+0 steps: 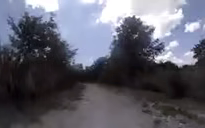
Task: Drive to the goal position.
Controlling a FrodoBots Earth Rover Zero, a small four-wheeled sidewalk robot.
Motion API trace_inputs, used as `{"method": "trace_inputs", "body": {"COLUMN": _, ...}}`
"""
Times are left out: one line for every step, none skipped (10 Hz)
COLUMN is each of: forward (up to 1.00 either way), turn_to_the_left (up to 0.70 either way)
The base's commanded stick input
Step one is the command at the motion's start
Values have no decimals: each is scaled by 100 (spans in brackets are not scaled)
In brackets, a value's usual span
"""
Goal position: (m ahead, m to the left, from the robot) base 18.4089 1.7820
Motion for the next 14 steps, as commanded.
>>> {"method": "trace_inputs", "body": {"forward": 85, "turn_to_the_left": 0}}
{"method": "trace_inputs", "body": {"forward": 85, "turn_to_the_left": 0}}
{"method": "trace_inputs", "body": {"forward": 85, "turn_to_the_left": 0}}
{"method": "trace_inputs", "body": {"forward": 85, "turn_to_the_left": 0}}
{"method": "trace_inputs", "body": {"forward": 85, "turn_to_the_left": 0}}
{"method": "trace_inputs", "body": {"forward": 85, "turn_to_the_left": 0}}
{"method": "trace_inputs", "body": {"forward": 85, "turn_to_the_left": 0}}
{"method": "trace_inputs", "body": {"forward": 85, "turn_to_the_left": 0}}
{"method": "trace_inputs", "body": {"forward": 85, "turn_to_the_left": 0}}
{"method": "trace_inputs", "body": {"forward": 85, "turn_to_the_left": 0}}
{"method": "trace_inputs", "body": {"forward": 85, "turn_to_the_left": 0}}
{"method": "trace_inputs", "body": {"forward": 85, "turn_to_the_left": 0}}
{"method": "trace_inputs", "body": {"forward": 85, "turn_to_the_left": 0}}
{"method": "trace_inputs", "body": {"forward": 85, "turn_to_the_left": 0}}
